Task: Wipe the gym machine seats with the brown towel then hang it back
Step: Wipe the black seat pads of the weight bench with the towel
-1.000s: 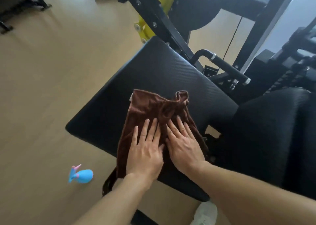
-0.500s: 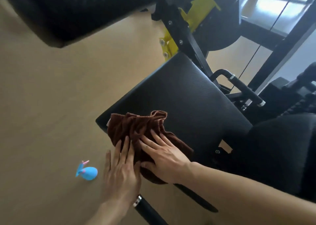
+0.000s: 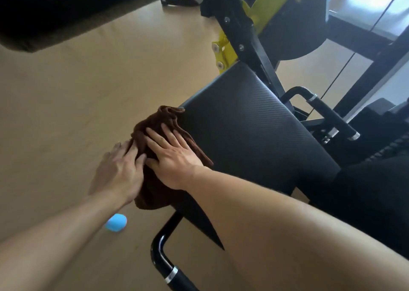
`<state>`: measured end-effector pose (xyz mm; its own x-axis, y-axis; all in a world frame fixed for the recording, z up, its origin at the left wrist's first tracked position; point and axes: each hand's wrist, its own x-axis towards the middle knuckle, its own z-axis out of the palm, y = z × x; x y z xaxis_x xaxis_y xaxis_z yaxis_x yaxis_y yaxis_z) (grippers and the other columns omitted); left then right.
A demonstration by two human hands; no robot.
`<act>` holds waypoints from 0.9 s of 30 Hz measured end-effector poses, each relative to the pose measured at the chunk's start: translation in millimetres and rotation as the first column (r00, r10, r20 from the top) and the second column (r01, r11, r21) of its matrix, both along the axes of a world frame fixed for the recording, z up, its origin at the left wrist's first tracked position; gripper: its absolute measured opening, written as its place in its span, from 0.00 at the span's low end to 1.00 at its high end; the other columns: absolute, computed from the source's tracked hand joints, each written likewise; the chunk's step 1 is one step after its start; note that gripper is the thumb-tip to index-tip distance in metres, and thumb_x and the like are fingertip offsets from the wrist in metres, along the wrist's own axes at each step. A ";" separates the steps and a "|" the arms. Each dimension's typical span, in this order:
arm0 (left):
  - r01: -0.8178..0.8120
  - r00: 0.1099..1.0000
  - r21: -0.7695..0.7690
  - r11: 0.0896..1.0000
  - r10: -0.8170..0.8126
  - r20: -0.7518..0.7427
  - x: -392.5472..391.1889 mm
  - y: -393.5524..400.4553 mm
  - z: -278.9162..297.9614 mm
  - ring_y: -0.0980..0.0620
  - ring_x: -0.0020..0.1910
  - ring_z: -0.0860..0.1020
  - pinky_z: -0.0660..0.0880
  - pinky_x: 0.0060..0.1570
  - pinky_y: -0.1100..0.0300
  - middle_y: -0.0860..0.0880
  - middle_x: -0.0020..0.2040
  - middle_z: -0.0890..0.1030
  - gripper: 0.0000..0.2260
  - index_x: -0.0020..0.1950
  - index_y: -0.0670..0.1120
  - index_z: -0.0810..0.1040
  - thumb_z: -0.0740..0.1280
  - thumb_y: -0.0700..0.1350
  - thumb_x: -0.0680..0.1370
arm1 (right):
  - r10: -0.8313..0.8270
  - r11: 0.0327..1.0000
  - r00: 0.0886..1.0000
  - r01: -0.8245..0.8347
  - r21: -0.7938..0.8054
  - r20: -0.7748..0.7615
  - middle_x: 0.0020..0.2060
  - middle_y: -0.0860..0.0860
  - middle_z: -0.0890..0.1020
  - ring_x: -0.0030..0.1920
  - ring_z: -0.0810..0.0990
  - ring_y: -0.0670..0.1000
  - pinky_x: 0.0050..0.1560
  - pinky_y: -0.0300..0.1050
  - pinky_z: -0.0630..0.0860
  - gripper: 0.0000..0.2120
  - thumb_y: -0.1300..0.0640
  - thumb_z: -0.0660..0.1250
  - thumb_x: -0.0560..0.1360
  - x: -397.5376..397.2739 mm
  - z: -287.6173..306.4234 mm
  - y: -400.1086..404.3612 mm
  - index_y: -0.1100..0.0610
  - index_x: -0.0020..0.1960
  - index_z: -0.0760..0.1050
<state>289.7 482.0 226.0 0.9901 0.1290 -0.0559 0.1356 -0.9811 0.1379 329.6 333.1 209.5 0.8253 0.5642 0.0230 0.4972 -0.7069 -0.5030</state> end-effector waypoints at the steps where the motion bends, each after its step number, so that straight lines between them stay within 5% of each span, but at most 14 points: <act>1: -0.001 1.000 -0.009 1.000 0.001 -0.011 9.5 -3.7 0.8 0.39 0.74 0.65 0.62 0.73 0.44 0.42 0.75 0.69 0.23 0.77 0.45 0.65 0.55 0.50 0.83 | -0.008 1.000 1.000 0.008 -0.001 0.022 0.81 0.43 0.47 0.79 0.34 0.47 0.72 0.43 0.25 0.28 0.43 0.49 0.84 7.5 -2.2 -2.7 0.47 0.82 0.48; 5: -0.055 0.998 -0.107 0.993 0.053 -0.021 43.3 -26.7 2.2 0.41 0.73 0.67 0.63 0.72 0.49 0.44 0.75 0.69 0.22 0.77 0.47 0.64 0.52 0.52 0.84 | -0.051 0.998 0.991 0.053 -0.013 0.123 0.81 0.44 0.49 0.80 0.36 0.48 0.78 0.48 0.32 0.27 0.44 0.45 0.85 36.1 -12.9 -17.1 0.49 0.82 0.51; 18: -0.186 0.976 -0.028 0.982 0.188 0.114 122.3 -118.7 -2.7 0.36 0.61 0.75 0.69 0.60 0.44 0.38 0.64 0.77 0.23 0.67 0.41 0.73 0.48 0.53 0.84 | -0.030 1.000 0.969 0.027 0.014 0.246 0.78 0.48 0.65 0.80 0.52 0.50 0.79 0.49 0.43 0.23 0.50 0.49 0.85 128.3 -13.8 -81.4 0.53 0.77 0.65; 27: -0.056 0.994 0.103 0.993 0.046 0.099 189.4 -185.2 -4.4 0.46 0.79 0.55 0.48 0.76 0.39 0.48 0.78 0.64 0.26 0.78 0.51 0.60 0.46 0.58 0.83 | -0.191 0.979 0.944 0.202 -0.016 0.269 0.79 0.46 0.62 0.81 0.50 0.49 0.80 0.48 0.42 0.24 0.45 0.49 0.85 211.0 -17.5 -176.0 0.48 0.79 0.62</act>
<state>479.1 296.9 221.6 0.9821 0.1798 0.0564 0.1772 -0.9830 0.0488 540.6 157.2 192.1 0.8873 0.3966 0.2355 0.4575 -0.8220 -0.3392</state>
